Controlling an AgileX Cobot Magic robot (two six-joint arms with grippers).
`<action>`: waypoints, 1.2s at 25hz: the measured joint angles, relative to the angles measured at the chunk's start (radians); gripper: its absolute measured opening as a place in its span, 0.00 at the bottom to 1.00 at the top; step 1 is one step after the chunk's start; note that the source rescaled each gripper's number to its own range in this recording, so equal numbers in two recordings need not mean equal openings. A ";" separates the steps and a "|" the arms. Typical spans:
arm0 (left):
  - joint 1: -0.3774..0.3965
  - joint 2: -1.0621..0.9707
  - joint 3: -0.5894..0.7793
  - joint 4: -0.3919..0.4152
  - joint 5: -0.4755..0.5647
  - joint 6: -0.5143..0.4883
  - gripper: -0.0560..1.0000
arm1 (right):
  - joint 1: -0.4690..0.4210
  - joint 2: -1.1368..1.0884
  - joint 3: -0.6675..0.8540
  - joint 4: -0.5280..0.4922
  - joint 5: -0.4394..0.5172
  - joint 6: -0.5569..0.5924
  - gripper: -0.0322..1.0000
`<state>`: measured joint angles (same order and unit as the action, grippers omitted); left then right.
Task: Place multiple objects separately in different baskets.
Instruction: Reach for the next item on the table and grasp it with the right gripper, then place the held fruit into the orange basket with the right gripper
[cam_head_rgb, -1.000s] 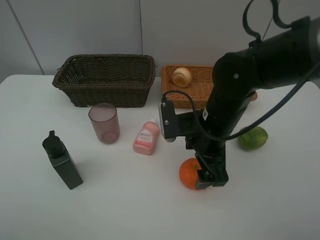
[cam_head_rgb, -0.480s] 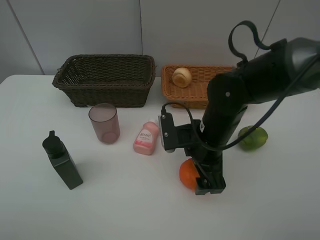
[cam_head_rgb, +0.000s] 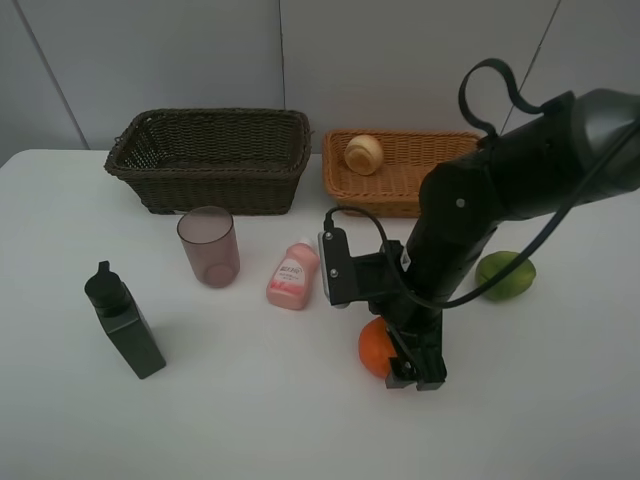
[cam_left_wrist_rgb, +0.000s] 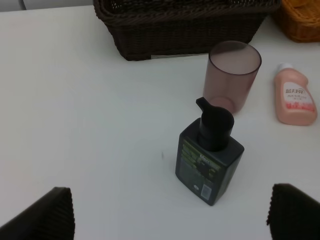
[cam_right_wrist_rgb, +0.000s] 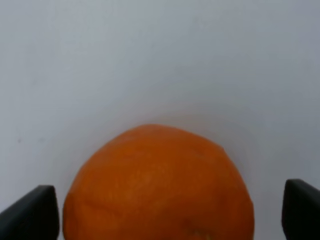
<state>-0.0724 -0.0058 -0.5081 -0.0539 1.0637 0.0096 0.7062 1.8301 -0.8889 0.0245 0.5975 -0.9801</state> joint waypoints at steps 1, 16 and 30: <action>0.000 0.000 0.000 0.000 0.000 0.000 1.00 | 0.000 0.000 0.000 0.000 0.000 0.000 0.83; 0.000 0.000 0.000 0.000 0.000 0.000 1.00 | 0.000 0.000 0.000 -0.004 0.000 0.000 0.37; 0.000 0.000 0.000 0.000 0.000 0.000 1.00 | 0.000 -0.076 -0.078 0.038 0.094 0.087 0.37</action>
<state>-0.0724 -0.0058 -0.5081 -0.0539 1.0637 0.0096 0.7062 1.7541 -0.9668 0.0623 0.6911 -0.8932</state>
